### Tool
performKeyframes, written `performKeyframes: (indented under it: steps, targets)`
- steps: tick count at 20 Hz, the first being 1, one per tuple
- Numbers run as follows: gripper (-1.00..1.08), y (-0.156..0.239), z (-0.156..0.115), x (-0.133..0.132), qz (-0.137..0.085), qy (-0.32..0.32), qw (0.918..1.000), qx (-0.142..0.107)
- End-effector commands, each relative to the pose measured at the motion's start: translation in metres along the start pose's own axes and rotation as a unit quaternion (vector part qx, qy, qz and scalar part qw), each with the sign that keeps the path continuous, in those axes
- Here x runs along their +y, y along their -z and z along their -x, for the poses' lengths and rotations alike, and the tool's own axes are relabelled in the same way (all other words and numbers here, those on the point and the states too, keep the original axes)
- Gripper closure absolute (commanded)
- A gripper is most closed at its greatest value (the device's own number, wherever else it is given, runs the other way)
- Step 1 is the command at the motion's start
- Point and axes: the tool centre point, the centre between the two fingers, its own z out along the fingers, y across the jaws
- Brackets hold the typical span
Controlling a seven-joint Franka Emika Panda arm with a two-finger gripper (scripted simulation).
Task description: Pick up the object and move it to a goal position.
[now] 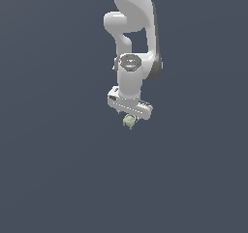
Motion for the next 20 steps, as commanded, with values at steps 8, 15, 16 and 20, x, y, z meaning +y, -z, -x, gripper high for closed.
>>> performKeyframes:
  steps: [8, 15, 16, 20]
  targets:
    - [-0.92, -0.017, 0.018, 0.0, 0.001, -0.069, 0.9976, 0.003]
    - [-0.92, -0.02, 0.022, 0.001, 0.002, -0.084, 0.9965, 0.003]
    - [-0.92, -0.02, 0.021, 0.001, 0.002, -0.082, 0.9966, 0.003]
    - [-0.92, -0.025, 0.022, 0.0, 0.002, -0.082, 0.9966, 0.003]
